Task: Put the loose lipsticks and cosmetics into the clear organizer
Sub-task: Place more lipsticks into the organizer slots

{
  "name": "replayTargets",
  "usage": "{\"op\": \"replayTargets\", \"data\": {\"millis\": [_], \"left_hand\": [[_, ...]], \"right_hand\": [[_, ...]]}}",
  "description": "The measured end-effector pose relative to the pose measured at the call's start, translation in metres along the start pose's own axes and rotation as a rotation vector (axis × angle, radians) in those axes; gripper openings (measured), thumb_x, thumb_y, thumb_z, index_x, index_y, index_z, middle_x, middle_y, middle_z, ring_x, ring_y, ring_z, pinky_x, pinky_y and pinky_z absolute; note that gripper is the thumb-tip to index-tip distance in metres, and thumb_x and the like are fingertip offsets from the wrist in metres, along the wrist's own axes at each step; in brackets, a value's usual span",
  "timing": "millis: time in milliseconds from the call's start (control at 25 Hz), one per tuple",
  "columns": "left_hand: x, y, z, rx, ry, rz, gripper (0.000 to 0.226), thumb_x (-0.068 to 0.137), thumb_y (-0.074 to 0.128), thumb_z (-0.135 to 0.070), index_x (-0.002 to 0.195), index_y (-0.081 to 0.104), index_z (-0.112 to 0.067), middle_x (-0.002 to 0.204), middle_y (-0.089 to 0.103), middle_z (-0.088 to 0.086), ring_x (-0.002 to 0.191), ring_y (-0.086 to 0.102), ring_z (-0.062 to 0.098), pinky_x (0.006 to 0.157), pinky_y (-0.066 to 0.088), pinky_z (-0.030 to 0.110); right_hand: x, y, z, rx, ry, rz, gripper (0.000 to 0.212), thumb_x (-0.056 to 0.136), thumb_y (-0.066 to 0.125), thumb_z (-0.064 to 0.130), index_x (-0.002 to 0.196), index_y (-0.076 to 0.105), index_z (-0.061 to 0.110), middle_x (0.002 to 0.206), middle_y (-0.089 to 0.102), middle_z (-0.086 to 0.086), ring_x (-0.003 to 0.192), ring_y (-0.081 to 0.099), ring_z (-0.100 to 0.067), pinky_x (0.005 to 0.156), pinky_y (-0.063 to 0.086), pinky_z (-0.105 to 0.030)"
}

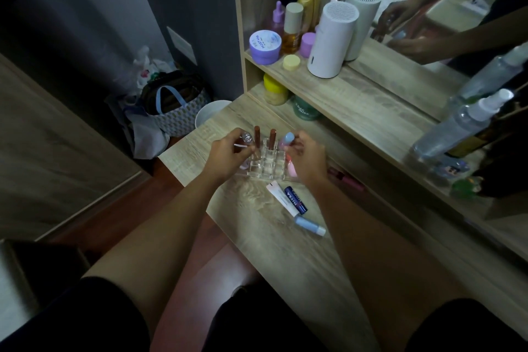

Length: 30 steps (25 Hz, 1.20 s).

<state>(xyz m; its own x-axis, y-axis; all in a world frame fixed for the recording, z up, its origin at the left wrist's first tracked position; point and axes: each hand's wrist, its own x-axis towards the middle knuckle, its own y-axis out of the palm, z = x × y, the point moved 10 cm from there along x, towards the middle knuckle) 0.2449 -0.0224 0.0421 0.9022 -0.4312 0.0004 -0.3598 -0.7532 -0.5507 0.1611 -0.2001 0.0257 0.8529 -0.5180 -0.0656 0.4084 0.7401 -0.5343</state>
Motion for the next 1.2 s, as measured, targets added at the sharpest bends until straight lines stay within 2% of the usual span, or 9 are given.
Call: {"op": "replayTargets", "data": {"millis": [120, 280, 400, 560, 680, 760, 880, 1040, 1200], "left_hand": [[0.002, 0.005, 0.002, -0.009, -0.002, 0.029, 0.012, 0.08, 0.07, -0.013, 0.089, 0.062, -0.01, 0.089, 0.072, 0.009, 0.078, 0.07, 0.017, 0.053, 0.043, -0.002], [0.007, 0.009, 0.006, 0.061, -0.01, 0.05, 0.014, 0.079, 0.07, -0.017, 0.091, 0.065, -0.013, 0.089, 0.073, 0.008, 0.078, 0.069, 0.017, 0.06, 0.044, 0.002], [0.009, 0.012, 0.01, 0.093, -0.003, 0.064, 0.016, 0.079, 0.07, -0.018, 0.095, 0.067, -0.013, 0.088, 0.074, 0.009, 0.08, 0.07, 0.019, 0.064, 0.044, 0.005], [0.012, 0.016, 0.003, 0.167, 0.057, 0.083, 0.018, 0.08, 0.069, -0.017, 0.096, 0.066, -0.01, 0.086, 0.071, 0.009, 0.075, 0.066, 0.018, 0.071, 0.05, 0.023], [0.013, 0.018, 0.004, 0.109, 0.027, 0.083, 0.022, 0.078, 0.071, -0.011, 0.097, 0.06, -0.01, 0.08, 0.066, 0.002, 0.069, 0.061, 0.01, 0.064, 0.047, 0.013], [0.013, 0.018, 0.005, 0.093, 0.019, 0.071, 0.021, 0.078, 0.071, -0.011, 0.094, 0.058, -0.01, 0.079, 0.065, -0.001, 0.069, 0.061, 0.008, 0.064, 0.045, 0.007], [0.011, 0.018, 0.003, 0.108, 0.026, 0.067, 0.018, 0.078, 0.071, -0.014, 0.092, 0.059, -0.012, 0.08, 0.065, -0.001, 0.067, 0.063, 0.009, 0.064, 0.046, 0.012], [0.01, 0.02, 0.004, 0.102, 0.016, 0.074, 0.02, 0.077, 0.071, -0.015, 0.093, 0.059, -0.012, 0.082, 0.069, 0.004, 0.07, 0.066, 0.014, 0.065, 0.049, 0.017], [0.01, 0.019, 0.003, 0.119, 0.023, 0.06, 0.023, 0.077, 0.072, -0.02, 0.093, 0.06, -0.011, 0.082, 0.071, 0.008, 0.072, 0.067, 0.017, 0.068, 0.052, 0.023]], "right_hand": [[0.004, 0.003, -0.001, -0.048, -0.009, -0.014, 0.017, 0.083, 0.064, 0.006, 0.098, 0.064, 0.013, 0.093, 0.071, -0.004, 0.079, 0.062, -0.007, 0.07, 0.052, -0.016], [0.01, 0.007, 0.001, -0.095, -0.019, 0.018, 0.018, 0.081, 0.066, 0.006, 0.097, 0.065, 0.013, 0.093, 0.071, -0.003, 0.073, 0.058, -0.001, 0.058, 0.035, -0.003], [0.012, 0.013, -0.006, -0.165, 0.015, 0.06, 0.018, 0.082, 0.066, 0.008, 0.1, 0.065, 0.011, 0.096, 0.071, -0.005, 0.078, 0.06, -0.007, 0.059, 0.038, -0.005], [0.015, 0.019, -0.007, -0.248, 0.006, 0.088, 0.014, 0.084, 0.062, 0.009, 0.098, 0.065, 0.008, 0.094, 0.069, -0.009, 0.091, 0.064, -0.021, 0.085, 0.055, -0.033], [0.018, 0.024, -0.007, -0.355, -0.005, 0.115, 0.013, 0.09, 0.054, 0.011, 0.096, 0.064, 0.007, 0.09, 0.069, -0.012, 0.091, 0.063, -0.027, 0.087, 0.052, -0.043], [0.018, 0.027, -0.006, -0.442, -0.01, 0.132, 0.016, 0.093, 0.047, 0.015, 0.094, 0.062, 0.007, 0.087, 0.067, -0.012, 0.086, 0.063, -0.026, 0.085, 0.052, -0.042], [0.018, 0.026, 0.0, -0.553, -0.05, 0.12, 0.023, 0.096, 0.043, 0.022, 0.093, 0.061, 0.007, 0.077, 0.064, -0.007, 0.075, 0.062, -0.021, 0.081, 0.053, -0.038], [0.02, 0.025, 0.003, -0.388, -0.036, 0.116, 0.02, 0.091, 0.055, 0.023, 0.101, 0.062, 0.009, 0.089, 0.071, -0.01, 0.083, 0.068, -0.024, 0.084, 0.055, -0.04], [0.019, 0.014, 0.003, -0.241, -0.012, 0.059, 0.015, 0.085, 0.064, 0.013, 0.1, 0.065, 0.011, 0.088, 0.072, -0.007, 0.081, 0.07, -0.017, 0.074, 0.056, -0.025]]}}
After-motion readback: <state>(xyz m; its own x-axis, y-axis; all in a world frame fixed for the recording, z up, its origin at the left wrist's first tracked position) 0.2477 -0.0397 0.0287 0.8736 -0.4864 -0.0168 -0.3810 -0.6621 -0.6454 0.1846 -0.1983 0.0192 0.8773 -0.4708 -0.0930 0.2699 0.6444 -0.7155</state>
